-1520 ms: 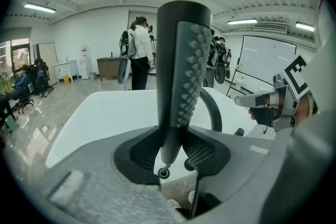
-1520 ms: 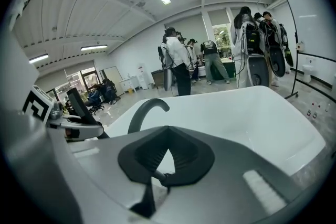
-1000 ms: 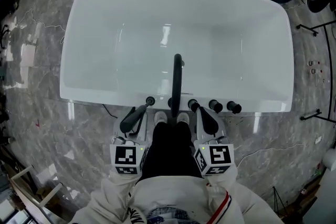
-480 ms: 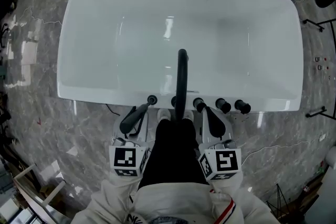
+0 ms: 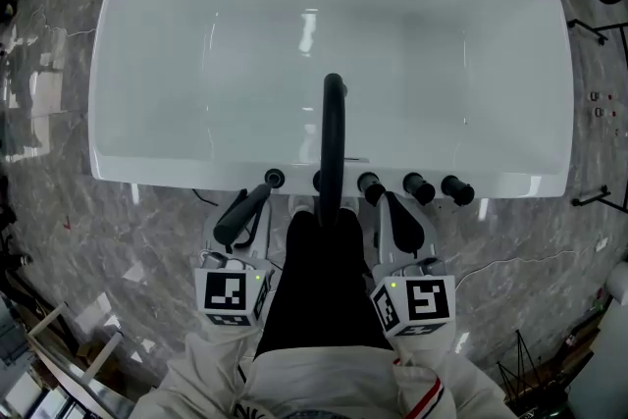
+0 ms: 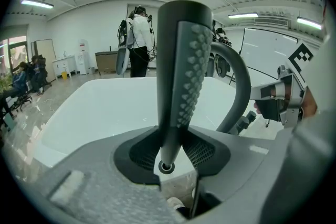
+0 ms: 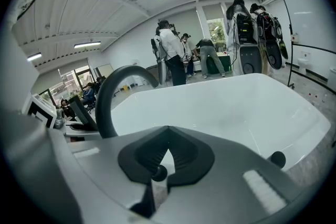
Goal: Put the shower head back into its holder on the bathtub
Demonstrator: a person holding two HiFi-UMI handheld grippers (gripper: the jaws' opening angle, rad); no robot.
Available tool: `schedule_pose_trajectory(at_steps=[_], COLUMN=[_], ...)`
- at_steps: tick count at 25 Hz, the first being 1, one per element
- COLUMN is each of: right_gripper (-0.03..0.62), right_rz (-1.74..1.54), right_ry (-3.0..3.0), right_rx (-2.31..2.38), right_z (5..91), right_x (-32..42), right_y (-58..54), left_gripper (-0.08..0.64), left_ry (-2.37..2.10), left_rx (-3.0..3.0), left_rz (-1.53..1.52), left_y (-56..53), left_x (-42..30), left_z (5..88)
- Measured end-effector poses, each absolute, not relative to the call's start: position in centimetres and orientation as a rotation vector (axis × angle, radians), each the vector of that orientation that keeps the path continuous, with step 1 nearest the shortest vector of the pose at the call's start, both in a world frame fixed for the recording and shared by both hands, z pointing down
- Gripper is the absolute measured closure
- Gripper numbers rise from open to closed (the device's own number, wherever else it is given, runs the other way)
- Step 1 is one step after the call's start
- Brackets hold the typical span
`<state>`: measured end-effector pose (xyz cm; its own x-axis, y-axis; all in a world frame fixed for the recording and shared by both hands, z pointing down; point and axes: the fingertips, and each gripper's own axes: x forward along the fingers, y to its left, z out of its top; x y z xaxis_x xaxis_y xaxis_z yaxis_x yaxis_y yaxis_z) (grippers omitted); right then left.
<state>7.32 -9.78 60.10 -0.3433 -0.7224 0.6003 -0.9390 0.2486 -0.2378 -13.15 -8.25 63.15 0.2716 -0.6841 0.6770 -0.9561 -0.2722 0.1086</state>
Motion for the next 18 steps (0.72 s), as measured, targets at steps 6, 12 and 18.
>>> schedule_pose_trajectory(at_steps=[6,12,18], right_gripper=[0.588,0.588,0.588], right_rz=[0.799,0.75,0.74], right_ry=[-2.159,-2.168,-2.168], right_rx=[1.533,1.512,1.493], right_z=[60.8,61.2,61.7], right_x=[7.2,6.7,6.1], right_y=[-10.4,-10.4,-10.0], left_gripper=[0.419,0.419,0.419], left_ry=[-1.476,-1.469,-1.465], left_rx=[2.033,2.033,2.034], left_rz=[0.714,0.701,0.69], left_y=[-8.2,-8.0,-8.3], left_x=[-13.3,-13.4,-13.8], left_z=[64.3,65.6,66.5])
